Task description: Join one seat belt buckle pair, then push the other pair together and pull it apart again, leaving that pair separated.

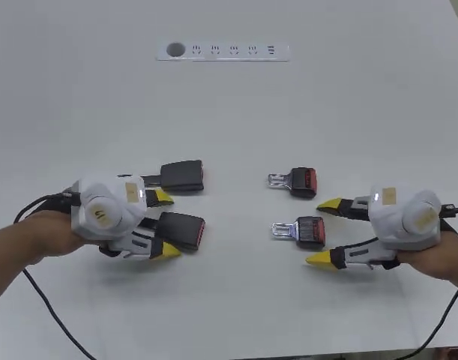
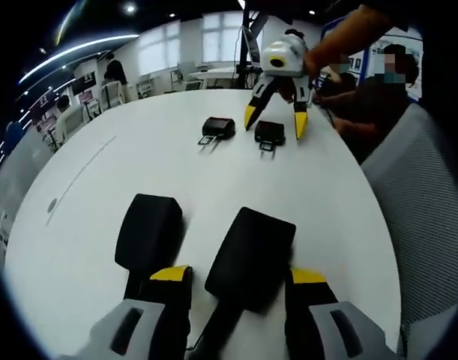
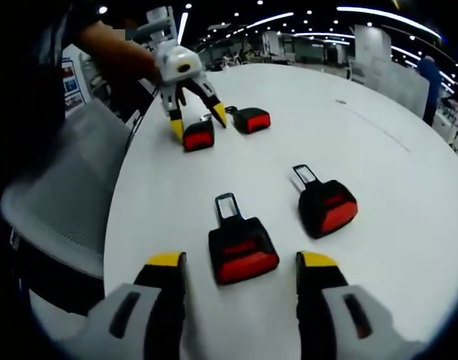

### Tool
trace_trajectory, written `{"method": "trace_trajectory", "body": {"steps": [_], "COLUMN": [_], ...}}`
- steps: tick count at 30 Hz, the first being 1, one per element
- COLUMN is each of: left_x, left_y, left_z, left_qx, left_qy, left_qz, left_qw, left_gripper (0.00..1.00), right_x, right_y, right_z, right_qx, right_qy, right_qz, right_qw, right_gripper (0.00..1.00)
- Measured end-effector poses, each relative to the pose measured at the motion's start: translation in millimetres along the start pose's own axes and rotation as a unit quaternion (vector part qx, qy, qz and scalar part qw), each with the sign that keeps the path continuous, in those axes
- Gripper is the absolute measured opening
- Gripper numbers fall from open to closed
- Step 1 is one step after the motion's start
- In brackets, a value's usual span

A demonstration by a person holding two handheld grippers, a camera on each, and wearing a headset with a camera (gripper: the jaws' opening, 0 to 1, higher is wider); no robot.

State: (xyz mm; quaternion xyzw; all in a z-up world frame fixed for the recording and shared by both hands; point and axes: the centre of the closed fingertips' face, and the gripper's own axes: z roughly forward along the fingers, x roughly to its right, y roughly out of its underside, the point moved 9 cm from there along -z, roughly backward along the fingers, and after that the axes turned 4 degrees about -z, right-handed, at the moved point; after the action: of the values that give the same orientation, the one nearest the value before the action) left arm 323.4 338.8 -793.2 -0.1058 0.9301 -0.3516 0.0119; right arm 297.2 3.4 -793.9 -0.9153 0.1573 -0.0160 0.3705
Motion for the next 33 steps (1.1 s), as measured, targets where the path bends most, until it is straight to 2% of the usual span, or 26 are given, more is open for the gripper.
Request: {"method": "trace_trajectory", "body": {"steps": [5, 9, 11, 13, 17, 33], "left_x": [7.6, 7.9, 6.4, 7.5, 6.8, 7.0], "left_y": [-1.4, -3.0, -2.0, -1.2, 0.0, -3.4], "left_z": [-4.0, -5.7, -8.1, -10.0, -10.8, -7.8], "left_qx": [0.001, -0.004, -0.008, -0.003, 0.001, -0.014], "left_qy": [0.009, 0.004, 0.002, 0.0, -0.004, 0.003], "left_qz": [0.004, 0.005, 0.005, 0.007, 0.005, 0.011], "left_qw": [1.0, 1.0, 1.0, 1.0, 1.0, 0.9998], "left_gripper": [0.42, 0.39, 0.37, 0.36, 0.35, 0.35], "right_x": [-0.2, -1.6, -0.3, 0.2, -1.3, -2.7], "right_y": [-0.3, -1.1, -0.2, -0.8, -3.9, -7.9], "right_z": [0.7, 2.2, 1.5, 0.5, -0.8, -0.8], "right_qx": [-0.003, -0.011, -0.017, -0.021, -0.026, -0.027], "right_qy": [-0.009, -0.012, -0.008, -0.004, -0.01, -0.019], "right_qz": [-0.013, -0.037, -0.046, -0.055, -0.048, -0.045], "right_qw": [0.9999, 0.9992, 0.9988, 0.9982, 0.9985, 0.9984], "right_gripper": [0.55, 0.5, 0.43, 0.36, 0.35, 0.34]}}
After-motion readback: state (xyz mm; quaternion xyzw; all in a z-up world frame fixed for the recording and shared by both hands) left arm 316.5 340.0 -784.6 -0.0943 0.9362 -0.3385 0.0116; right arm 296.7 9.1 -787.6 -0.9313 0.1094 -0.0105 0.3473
